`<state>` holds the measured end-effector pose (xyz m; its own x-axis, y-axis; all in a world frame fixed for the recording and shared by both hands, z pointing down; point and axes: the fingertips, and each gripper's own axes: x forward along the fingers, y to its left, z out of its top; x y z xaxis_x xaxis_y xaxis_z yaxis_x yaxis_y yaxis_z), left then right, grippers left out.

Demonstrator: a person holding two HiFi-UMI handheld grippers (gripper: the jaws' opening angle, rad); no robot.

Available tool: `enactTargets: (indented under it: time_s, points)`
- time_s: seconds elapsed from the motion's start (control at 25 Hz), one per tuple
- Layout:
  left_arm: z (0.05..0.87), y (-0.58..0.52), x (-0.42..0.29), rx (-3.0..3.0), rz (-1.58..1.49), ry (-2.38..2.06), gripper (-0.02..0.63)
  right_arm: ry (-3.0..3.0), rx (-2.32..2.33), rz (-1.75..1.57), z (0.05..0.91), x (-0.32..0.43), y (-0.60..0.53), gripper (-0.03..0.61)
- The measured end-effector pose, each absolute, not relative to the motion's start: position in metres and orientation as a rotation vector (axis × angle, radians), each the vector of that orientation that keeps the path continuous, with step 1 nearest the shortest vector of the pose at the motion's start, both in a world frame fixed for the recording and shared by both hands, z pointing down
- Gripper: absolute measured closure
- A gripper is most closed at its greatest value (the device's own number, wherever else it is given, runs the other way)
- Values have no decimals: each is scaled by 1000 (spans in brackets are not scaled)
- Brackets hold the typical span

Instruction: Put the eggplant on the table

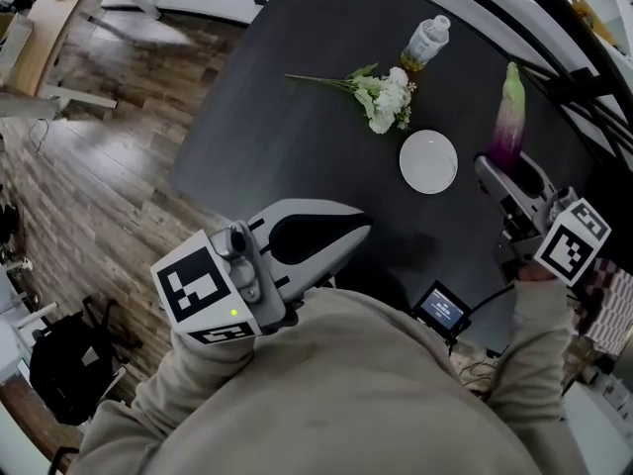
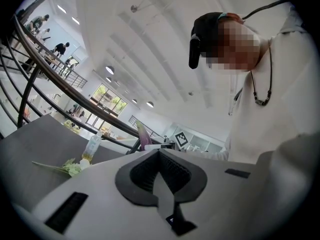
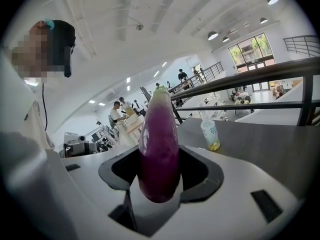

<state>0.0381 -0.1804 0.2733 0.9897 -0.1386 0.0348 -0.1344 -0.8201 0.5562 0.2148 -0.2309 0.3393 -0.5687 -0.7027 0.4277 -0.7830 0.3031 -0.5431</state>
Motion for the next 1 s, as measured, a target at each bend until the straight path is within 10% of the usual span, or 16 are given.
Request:
enactTargets:
  time_s: [1.0]
  points:
    - [300, -169, 21, 2479, 46, -287, 609, -2290, 1344, 1283, 447, 223, -243, 337]
